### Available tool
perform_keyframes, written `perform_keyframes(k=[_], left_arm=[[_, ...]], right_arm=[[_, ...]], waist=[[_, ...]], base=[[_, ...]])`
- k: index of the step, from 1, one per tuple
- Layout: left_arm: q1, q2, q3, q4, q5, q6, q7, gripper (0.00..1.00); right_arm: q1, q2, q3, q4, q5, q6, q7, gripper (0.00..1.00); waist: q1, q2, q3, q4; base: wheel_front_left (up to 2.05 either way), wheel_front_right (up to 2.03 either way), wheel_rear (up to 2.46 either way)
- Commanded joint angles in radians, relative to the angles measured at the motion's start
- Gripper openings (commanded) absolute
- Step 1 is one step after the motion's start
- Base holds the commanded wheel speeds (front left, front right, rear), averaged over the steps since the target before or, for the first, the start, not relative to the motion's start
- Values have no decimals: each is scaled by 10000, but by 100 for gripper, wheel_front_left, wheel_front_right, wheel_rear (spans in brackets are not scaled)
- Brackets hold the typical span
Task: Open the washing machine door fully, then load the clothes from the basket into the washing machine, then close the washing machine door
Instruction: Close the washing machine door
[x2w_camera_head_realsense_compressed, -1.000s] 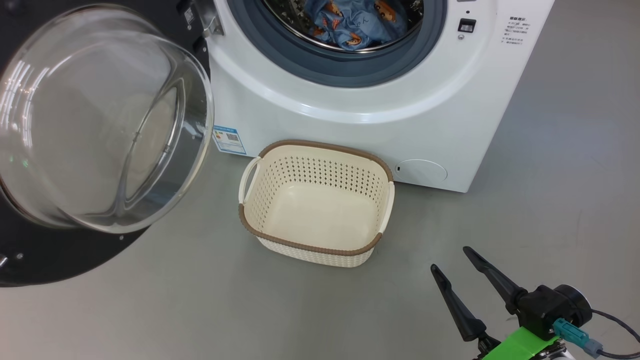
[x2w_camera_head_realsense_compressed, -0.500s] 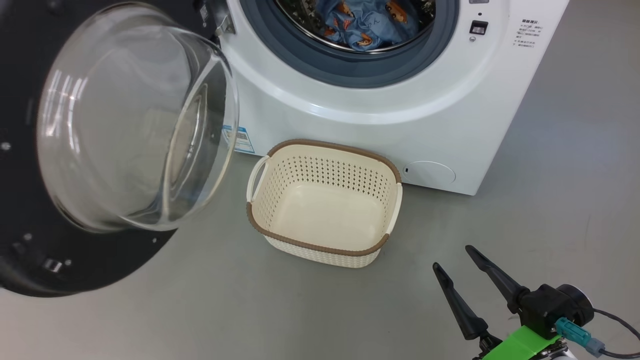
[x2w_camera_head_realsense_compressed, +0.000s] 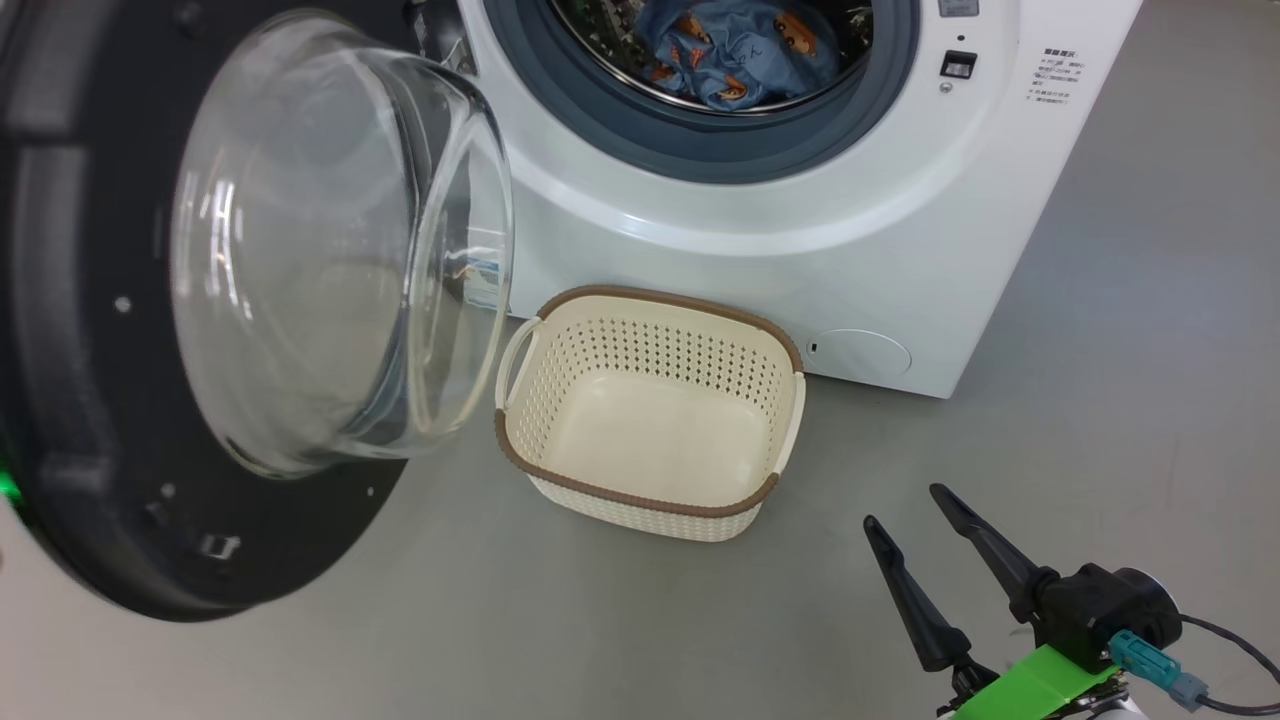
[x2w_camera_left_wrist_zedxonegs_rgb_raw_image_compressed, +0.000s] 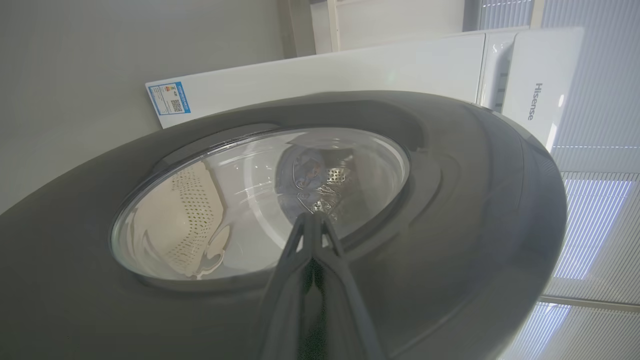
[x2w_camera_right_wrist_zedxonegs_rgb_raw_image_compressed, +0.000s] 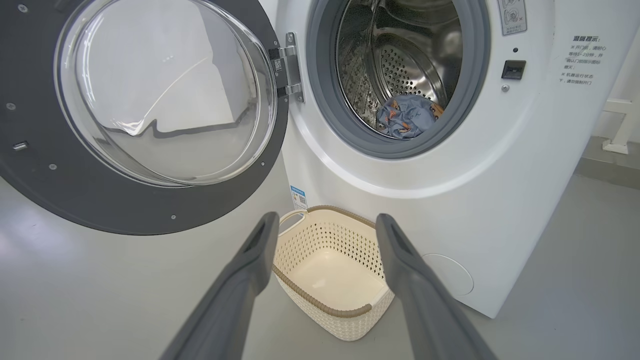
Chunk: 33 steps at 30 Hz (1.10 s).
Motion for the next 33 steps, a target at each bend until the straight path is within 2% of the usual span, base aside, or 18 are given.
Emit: perform_keyframes(k=[1, 12, 17, 23, 33], left_arm=[[240, 106, -111, -543, -130, 15, 294, 0], [662, -1021, -740, -2350, -513, 495, 1129, 0], [497, -1431, -989, -2892, -987, 591, 870, 0], [346, -1546, -1953, -2692, -1777, 252, -183, 0], [-219, -1552, -4046, -1395, -3200, -716, -2684, 0]], right_arm=[[-254, 44, 206, -216, 70, 16, -48, 100], [-402, 254, 140, -240, 103, 16, -48, 100], [-502, 420, 122, -231, 106, 16, -48, 100], [-647, 592, 106, -217, 114, 16, -48, 100], [-839, 793, 79, -174, 143, 16, -48, 100]], waist=[[0, 0, -4, -57], [0, 0, 55, -504], [0, 0, 64, -815], [0, 0, 88, -1305], [0, 0, 192, -2178]], base=[[0, 0, 0], [0, 0, 0], [0, 0, 0], [0, 0, 0], [0, 0, 0]])
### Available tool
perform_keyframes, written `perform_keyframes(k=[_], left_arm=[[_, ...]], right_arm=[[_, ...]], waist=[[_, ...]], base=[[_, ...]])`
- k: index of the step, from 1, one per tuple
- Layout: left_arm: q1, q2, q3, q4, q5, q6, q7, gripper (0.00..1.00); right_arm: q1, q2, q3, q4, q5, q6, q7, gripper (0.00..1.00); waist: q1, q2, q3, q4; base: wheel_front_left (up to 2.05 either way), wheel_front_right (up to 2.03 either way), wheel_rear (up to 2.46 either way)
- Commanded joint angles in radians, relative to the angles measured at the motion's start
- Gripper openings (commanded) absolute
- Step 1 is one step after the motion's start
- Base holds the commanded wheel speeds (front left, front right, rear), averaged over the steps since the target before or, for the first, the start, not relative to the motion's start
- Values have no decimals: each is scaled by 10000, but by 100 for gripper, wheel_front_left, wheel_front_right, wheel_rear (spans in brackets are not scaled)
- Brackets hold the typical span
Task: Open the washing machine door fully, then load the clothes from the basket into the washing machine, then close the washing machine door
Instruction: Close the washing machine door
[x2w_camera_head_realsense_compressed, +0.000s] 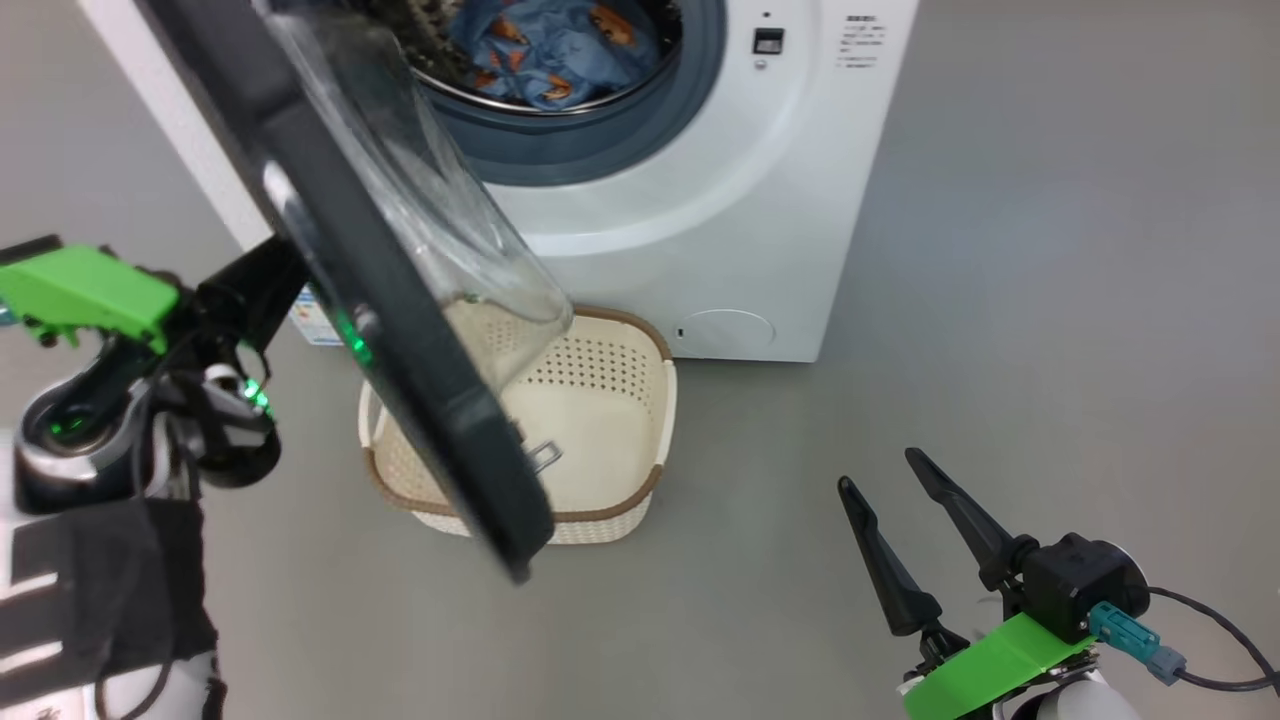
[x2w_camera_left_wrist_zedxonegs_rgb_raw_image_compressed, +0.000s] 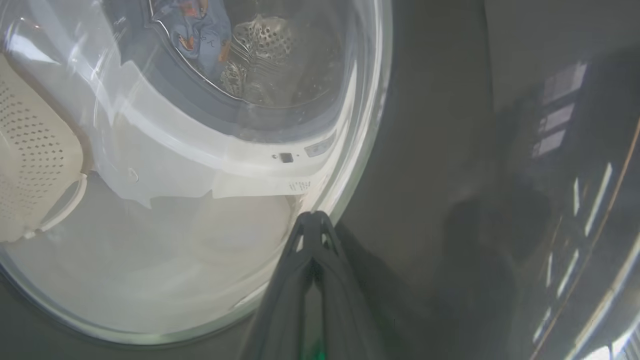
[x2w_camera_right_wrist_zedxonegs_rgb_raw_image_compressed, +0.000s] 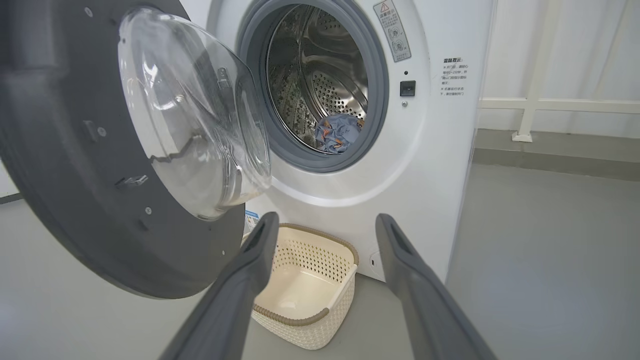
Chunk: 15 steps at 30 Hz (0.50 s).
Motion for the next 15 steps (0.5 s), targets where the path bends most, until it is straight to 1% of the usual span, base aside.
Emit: perform_keyframes(k=[1, 4, 8, 15], left_arm=[[-550, 189, -33, -138, -257, -227, -146, 0], [-833, 188, -382, 376, -492, -547, -743, 0], [-1158, 188, -727, 1062, -510, -998, -1395, 0], [-1675, 188, -941, 2085, -427, -1600, -2028, 0]], right_arm=[[-358, 55, 212, -198, 146, 16, -48, 100], [-416, 118, 192, -190, 151, 16, -48, 100], [-482, 162, 214, -185, 165, 16, -48, 100], [-551, 215, 208, -144, 192, 16, -48, 100]], waist=[[0, 0, 58, -286], [0, 0, 77, -547], [0, 0, 94, -866], [0, 0, 102, -1329]], base=[[0, 0, 0], [0, 0, 0], [0, 0, 0], [0, 0, 0]])
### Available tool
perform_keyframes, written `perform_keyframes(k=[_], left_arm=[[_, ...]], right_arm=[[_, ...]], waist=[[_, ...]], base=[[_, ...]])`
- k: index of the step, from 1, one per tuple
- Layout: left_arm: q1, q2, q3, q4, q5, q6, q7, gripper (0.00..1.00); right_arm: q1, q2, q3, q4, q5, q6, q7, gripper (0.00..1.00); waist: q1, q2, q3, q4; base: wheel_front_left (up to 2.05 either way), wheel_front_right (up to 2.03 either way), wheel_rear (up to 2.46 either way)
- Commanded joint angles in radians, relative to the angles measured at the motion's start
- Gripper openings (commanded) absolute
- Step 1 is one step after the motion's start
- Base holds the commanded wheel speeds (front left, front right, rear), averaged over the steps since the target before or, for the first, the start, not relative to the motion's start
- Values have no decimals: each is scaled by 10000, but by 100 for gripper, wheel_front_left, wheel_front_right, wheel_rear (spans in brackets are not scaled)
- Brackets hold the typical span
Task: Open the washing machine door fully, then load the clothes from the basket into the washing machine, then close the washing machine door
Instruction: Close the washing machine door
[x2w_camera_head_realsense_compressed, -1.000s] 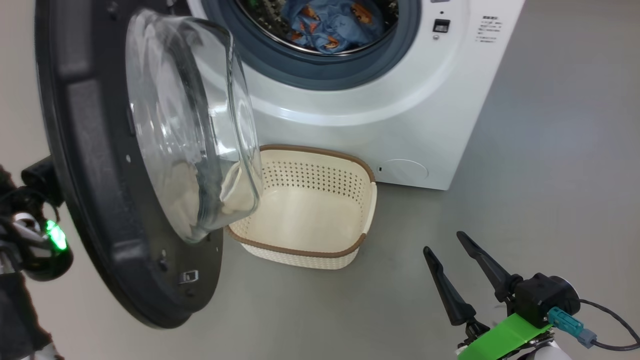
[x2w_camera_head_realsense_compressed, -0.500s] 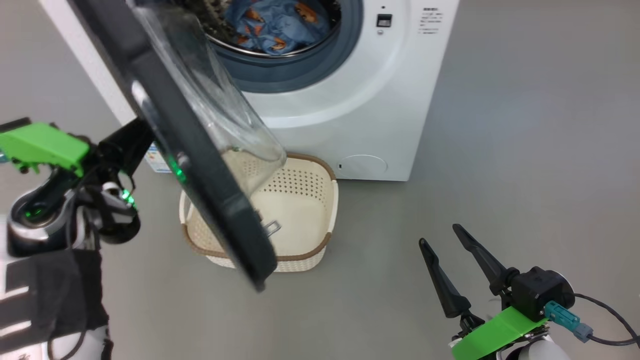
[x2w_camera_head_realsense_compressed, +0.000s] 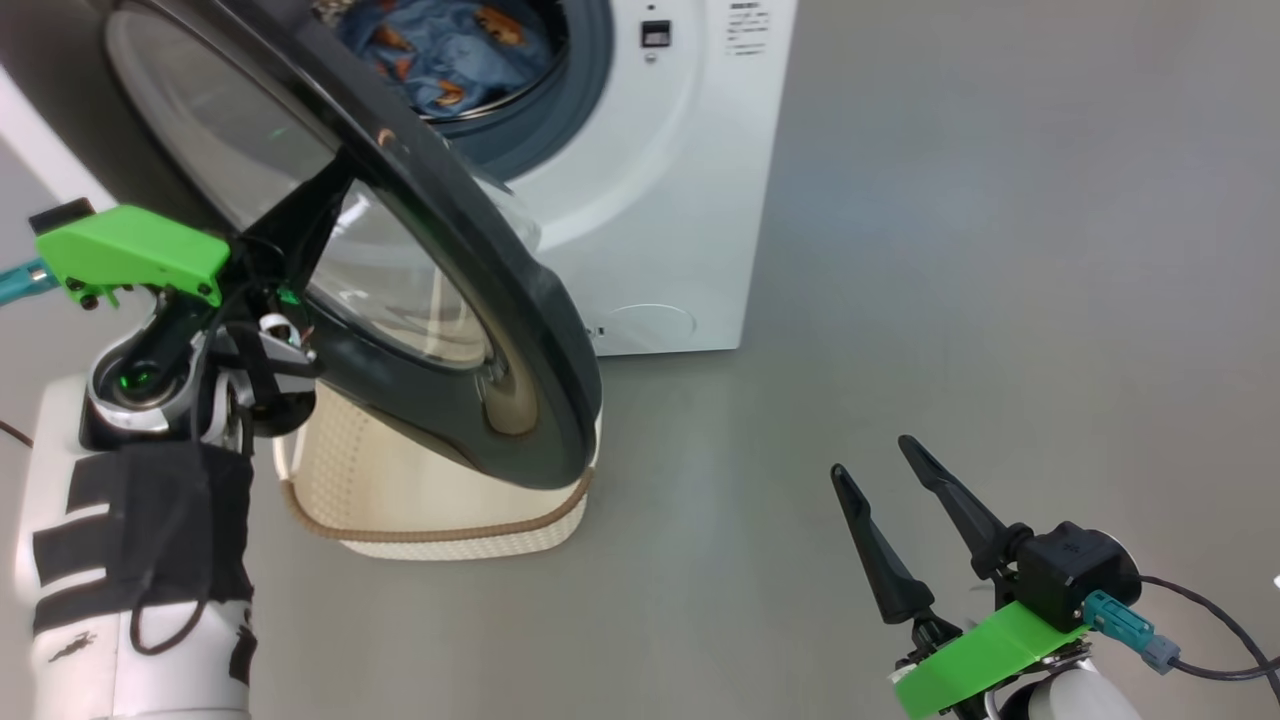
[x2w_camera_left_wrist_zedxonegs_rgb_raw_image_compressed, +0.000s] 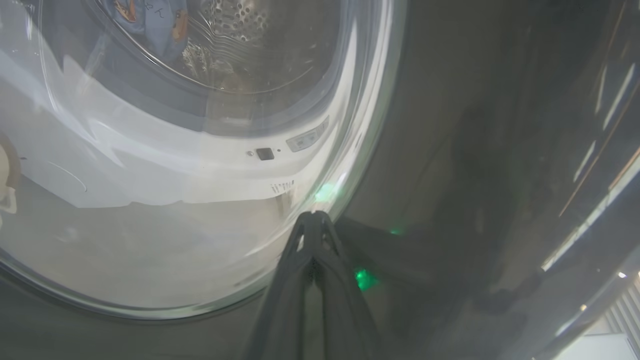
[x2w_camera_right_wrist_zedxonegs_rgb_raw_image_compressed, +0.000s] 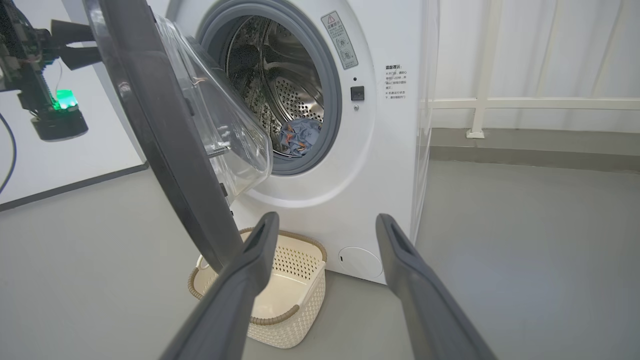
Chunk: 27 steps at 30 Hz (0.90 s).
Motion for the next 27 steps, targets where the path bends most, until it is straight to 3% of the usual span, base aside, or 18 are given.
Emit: perform_keyframes(k=[1, 19, 27], left_arm=[[-437, 237, 109, -111, 38, -168, -51, 0], [-1068, 250, 139, 1435, 102, -1035, -504, 0], [-409, 786, -450, 1203, 1121, -1282, -826, 0]], right_arm=[[-350, 76, 204, -206, 180, 16, -48, 100], [-307, 139, 110, -178, 175, 16, -48, 100], [-136, 238, -11, -186, 139, 16, -48, 100]], waist=[[0, 0, 7, -203], [0, 0, -65, -722], [0, 0, -313, -641]], base=[[0, 0, 0], [0, 0, 0], [0, 0, 0]])
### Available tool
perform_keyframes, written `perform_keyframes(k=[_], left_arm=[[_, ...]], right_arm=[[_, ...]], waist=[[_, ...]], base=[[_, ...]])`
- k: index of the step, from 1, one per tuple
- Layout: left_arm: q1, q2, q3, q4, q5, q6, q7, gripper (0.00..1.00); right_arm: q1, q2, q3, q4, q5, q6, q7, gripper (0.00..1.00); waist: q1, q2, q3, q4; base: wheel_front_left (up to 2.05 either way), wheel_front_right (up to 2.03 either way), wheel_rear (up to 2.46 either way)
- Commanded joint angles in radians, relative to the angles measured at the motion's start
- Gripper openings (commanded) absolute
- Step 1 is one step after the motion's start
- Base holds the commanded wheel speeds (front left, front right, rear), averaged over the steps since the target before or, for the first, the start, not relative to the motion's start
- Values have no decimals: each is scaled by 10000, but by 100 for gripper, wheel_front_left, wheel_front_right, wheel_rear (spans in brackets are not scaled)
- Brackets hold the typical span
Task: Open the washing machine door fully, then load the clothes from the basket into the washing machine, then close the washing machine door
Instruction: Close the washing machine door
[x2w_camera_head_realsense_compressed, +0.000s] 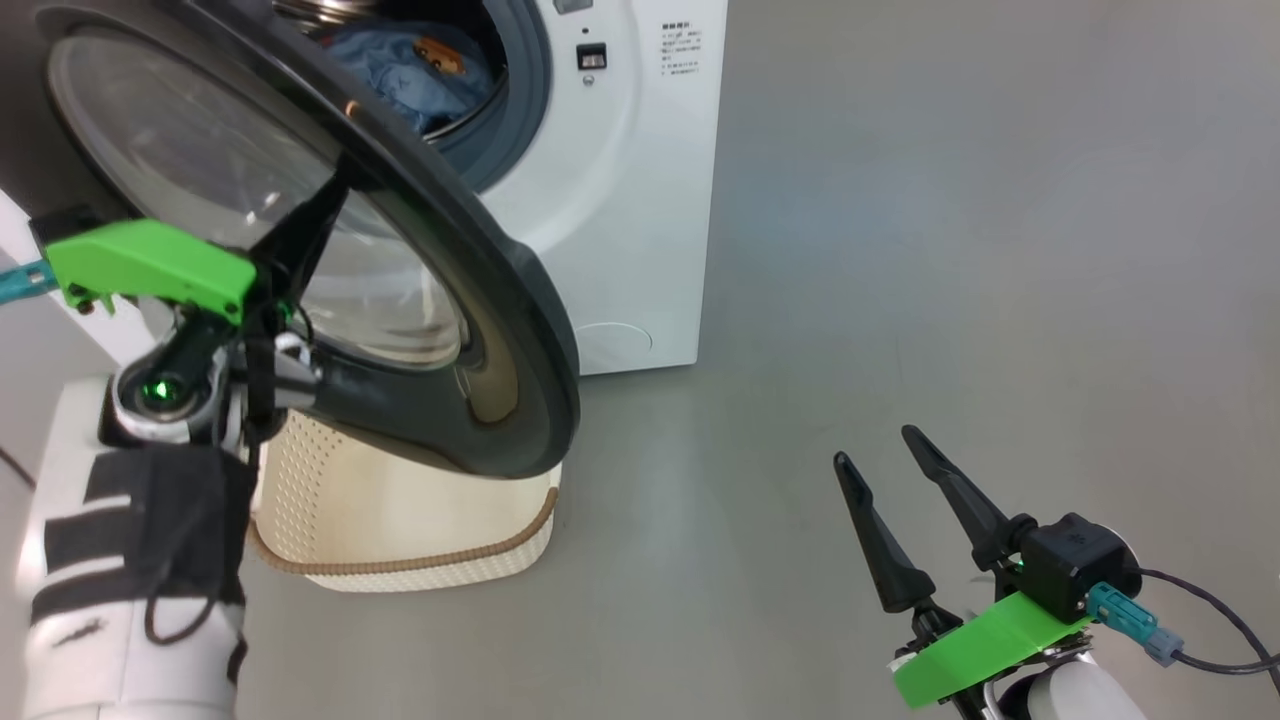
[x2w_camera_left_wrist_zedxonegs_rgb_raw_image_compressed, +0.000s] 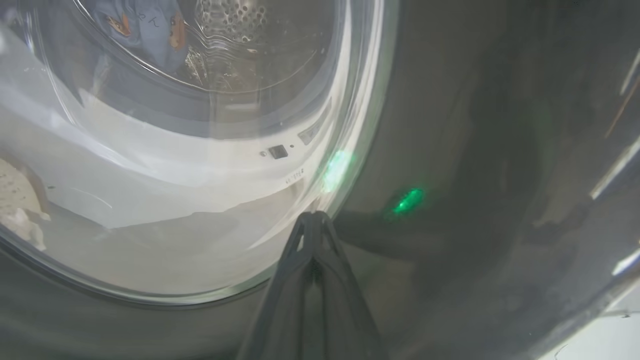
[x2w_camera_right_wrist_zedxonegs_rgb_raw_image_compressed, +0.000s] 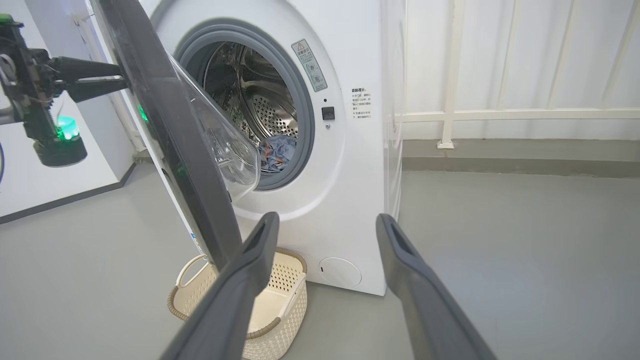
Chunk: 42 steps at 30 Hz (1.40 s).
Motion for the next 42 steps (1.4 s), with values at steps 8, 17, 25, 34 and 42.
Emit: perform_keyframes(k=[8, 17, 25, 34, 42], left_arm=[[1642, 1169, -585, -1849, 1612, -142, -727, 67], [3641, 2139, -1523, -3682, 3835, -321, -2655, 100], [4643, 2395, -2080, -3917, 5670, -155, -4693, 100], [5873, 1750, -2506, -3015, 6864, 308, -6722, 100], [6635, 1444, -2204, -3318, 8949, 884, -7091, 100]], right_arm=[[334, -3, -109, -239, 60, 16, -48, 100], [427, -141, -400, -353, -13, 16, -48, 100], [547, -191, -772, -442, -72, 16, -48, 100], [808, -154, -1310, -526, -156, 16, -48, 100], [927, -82, -1562, -592, -215, 16, -48, 100]], waist=[[0, 0, -347, 254], [0, 0, -305, 375], [0, 0, -218, 438], [0, 0, -333, 500], [0, 0, -367, 489]], base=[[0, 0, 0], [0, 0, 0], [0, 0, 0], [0, 0, 0], [0, 0, 0]])
